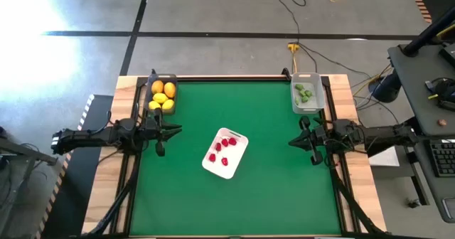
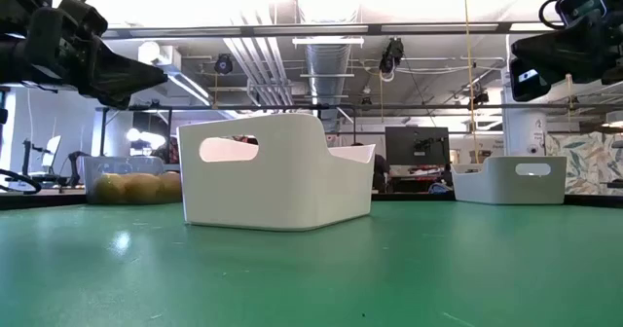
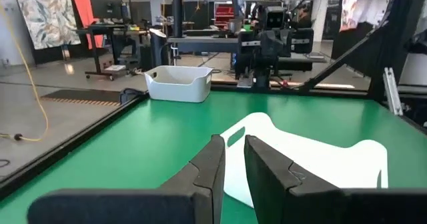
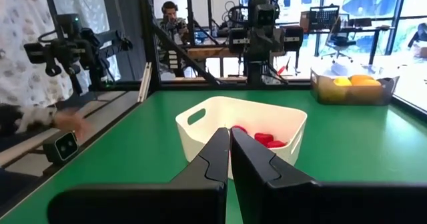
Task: Sort produce into baskets
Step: Return to Home Position
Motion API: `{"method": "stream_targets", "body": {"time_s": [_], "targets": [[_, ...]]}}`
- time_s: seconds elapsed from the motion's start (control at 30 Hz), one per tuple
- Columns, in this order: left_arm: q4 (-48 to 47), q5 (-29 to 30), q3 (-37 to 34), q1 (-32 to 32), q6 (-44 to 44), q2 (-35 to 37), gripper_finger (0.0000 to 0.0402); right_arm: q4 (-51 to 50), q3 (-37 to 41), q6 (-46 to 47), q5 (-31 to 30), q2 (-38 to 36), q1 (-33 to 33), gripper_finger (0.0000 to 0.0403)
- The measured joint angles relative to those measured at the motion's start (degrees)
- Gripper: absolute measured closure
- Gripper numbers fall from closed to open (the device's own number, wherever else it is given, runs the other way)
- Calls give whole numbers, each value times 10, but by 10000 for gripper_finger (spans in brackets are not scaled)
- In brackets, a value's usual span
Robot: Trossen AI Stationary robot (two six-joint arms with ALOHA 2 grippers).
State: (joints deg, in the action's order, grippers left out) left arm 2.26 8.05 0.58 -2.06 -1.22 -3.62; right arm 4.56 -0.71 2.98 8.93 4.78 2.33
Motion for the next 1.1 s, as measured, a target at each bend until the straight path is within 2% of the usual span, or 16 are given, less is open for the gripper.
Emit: {"method": "stream_targets", "body": {"time_s": [0.37, 1.1], "targets": [[-3, 1, 7, 0, 7, -31, 359, 0, 0, 0, 0, 3, 0, 393], [-2, 1, 9, 0, 7, -49, 359, 0, 1, 0, 0, 3, 0, 393]]}}
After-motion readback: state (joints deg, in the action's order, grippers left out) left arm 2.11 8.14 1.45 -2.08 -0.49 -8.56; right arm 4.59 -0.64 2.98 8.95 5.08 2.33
